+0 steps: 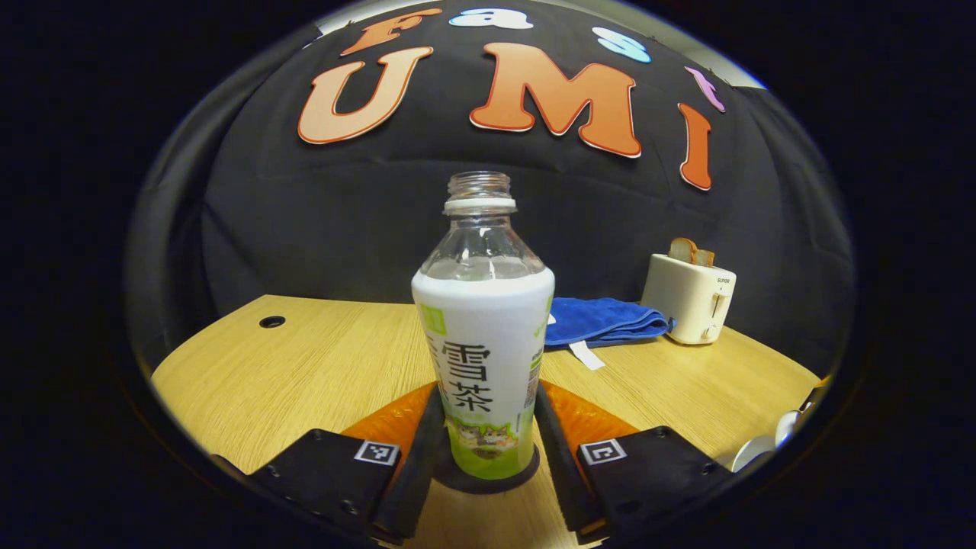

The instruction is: Open the teacup lid with one hand, grasp the water bottle and pour water into the teacup with the other hand; after pouring, place the water bottle on the coaster and then close the teacup lid.

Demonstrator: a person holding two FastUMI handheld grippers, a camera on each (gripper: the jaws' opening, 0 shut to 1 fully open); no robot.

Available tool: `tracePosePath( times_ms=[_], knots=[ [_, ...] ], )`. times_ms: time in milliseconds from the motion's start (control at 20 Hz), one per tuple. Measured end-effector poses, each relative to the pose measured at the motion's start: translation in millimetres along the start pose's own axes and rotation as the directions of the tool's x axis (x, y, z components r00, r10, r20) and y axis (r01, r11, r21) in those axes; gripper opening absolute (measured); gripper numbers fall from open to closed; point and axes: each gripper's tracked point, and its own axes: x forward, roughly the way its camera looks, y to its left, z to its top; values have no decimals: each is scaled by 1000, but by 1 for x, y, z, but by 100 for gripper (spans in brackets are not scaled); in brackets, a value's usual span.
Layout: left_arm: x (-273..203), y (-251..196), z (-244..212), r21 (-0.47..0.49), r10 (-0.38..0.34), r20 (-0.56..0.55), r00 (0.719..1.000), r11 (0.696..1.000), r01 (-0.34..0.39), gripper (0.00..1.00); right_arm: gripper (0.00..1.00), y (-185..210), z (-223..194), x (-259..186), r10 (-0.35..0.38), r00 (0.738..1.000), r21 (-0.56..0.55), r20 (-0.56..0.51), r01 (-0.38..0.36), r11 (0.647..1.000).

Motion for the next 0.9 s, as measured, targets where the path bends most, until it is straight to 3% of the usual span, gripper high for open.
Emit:
tracePosePath(
  times_ms=[50, 200, 300, 700, 900],
  knots=[
    [-1, 2, -1, 13, 12, 0, 1000, 1000, -12, 71, 20, 1, 0, 1, 0, 1000, -1, 0, 0, 1000],
    [-4, -1, -1, 50, 7, 18, 1000, 999, -8, 91, 20, 3, -1, 3, 3, 1000, -3, 4, -3, 1000],
    [-11, -3, 1, 74, 7, 36, 999, 997, -9, 99, 20, 8, -3, 5, 10, 1000, -5, 7, -10, 1000],
    [-43, -5, 17, 153, 13, 113, 993, 988, -31, 98, 20, 15, -19, 17, 9, 1000, -27, -5, -9, 1000],
    [-73, -6, 26, 147, 17, 149, 989, 988, -39, 98, 20, 17, -24, 21, -2, 1000, -31, -7, 2, 1000]
  ],
)
